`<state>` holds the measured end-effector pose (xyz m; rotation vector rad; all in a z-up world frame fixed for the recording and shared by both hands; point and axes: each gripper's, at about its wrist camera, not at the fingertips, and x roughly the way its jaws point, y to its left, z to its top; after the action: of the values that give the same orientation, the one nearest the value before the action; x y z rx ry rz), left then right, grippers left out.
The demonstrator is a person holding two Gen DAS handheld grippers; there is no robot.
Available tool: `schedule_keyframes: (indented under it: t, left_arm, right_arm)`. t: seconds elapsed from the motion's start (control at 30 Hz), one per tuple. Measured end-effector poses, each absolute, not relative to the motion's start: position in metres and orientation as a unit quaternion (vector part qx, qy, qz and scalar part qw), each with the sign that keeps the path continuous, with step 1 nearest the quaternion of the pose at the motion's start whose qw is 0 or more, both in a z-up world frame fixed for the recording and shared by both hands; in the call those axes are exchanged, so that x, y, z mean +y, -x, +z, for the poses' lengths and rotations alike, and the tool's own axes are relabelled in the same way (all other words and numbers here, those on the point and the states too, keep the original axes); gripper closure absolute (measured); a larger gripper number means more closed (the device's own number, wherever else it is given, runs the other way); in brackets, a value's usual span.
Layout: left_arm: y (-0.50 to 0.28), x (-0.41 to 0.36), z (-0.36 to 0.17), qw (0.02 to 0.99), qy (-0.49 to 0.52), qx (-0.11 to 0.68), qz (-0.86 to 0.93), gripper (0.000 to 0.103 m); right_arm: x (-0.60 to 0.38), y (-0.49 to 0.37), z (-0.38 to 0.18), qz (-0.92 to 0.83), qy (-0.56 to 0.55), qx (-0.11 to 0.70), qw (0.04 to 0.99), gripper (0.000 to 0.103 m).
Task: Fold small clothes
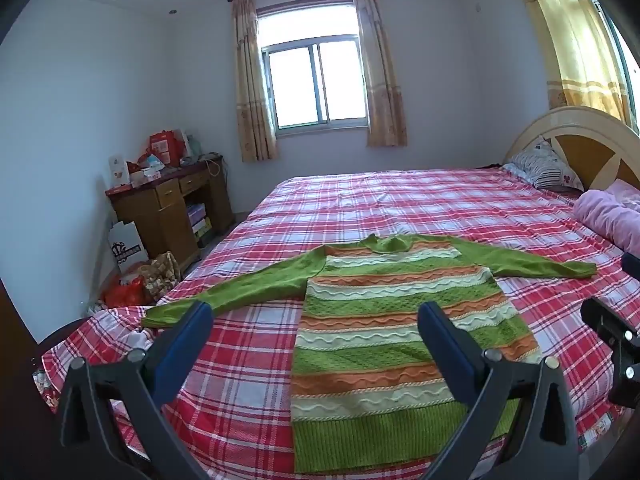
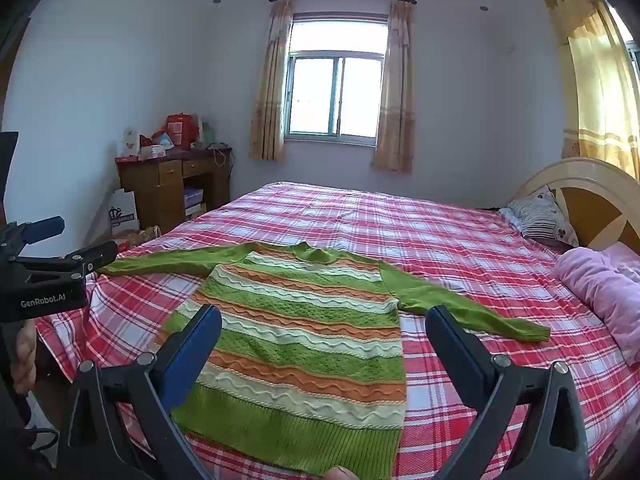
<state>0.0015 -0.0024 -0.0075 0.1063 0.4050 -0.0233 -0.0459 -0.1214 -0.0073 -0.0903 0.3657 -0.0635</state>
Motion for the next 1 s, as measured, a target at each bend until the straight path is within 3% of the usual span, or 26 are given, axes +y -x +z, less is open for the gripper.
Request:
schedule_keyframes:
  t: [1.0]
  left_arm:
    - [-0.0044,0.0022,-0.0076,0.978,-0.045,0.205,-0.011,0.0]
  right_arm:
    - [-0.1178,0.0435,-0.0083,-0.031,0.045,0.186,0.981,0.001]
